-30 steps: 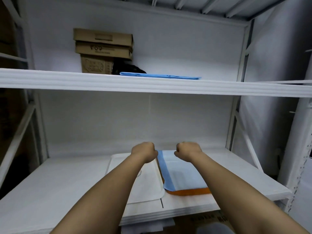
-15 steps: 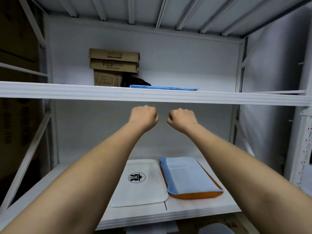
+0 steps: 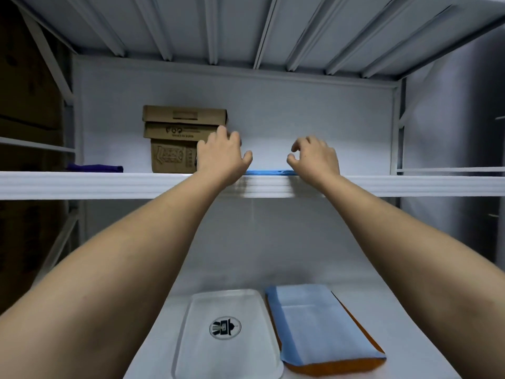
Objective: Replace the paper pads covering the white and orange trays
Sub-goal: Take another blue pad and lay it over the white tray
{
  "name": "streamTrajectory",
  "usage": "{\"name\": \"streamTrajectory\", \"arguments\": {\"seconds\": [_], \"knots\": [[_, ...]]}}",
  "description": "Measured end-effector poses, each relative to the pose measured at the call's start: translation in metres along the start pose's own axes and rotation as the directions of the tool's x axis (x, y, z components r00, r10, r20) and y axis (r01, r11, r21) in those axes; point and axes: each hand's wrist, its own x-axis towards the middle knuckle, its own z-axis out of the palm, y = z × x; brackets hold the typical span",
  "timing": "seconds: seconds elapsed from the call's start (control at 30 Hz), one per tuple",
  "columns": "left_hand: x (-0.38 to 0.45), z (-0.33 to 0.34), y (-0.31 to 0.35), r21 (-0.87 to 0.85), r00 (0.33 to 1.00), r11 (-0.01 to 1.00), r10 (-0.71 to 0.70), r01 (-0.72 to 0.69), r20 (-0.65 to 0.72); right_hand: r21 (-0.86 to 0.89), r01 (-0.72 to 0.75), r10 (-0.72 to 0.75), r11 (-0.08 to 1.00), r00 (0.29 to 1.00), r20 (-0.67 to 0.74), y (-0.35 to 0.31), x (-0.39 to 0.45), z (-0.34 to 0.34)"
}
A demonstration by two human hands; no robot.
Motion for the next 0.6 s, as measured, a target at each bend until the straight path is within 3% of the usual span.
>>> {"name": "streamTrajectory", "arguments": {"seconds": [0.17, 0.33, 0.47, 0.6], "knots": [[0.022, 0.013, -0.01, -0.047, 0.92, 0.966, -0.228, 0.255, 0.319, -0.07, -0.228, 0.237, 0.971, 0.903, 0.358, 0.024, 0.028, 0.018], [0.04, 0.034, -0.02, -0.02, 0.793, 0.925, -0.314, 0.379, 0.523, -0.057, -0.287, 0.273, 0.956, 0.804, 0.529, 0.044, 0.038, 0.033], [0.045, 0.04, -0.017, -0.097, 0.758, 0.913, -0.265, 0.396, 0.597, 0.055, -0.288, 0.216, 0.956, 0.82, 0.53, 0.046, 0.037, 0.035], [0.04, 0.035, -0.007, -0.148, 0.773, 0.906, -0.242, 0.396, 0.586, 0.09, -0.251, 0.184, 0.964, 0.872, 0.454, 0.041, 0.032, 0.032]]}}
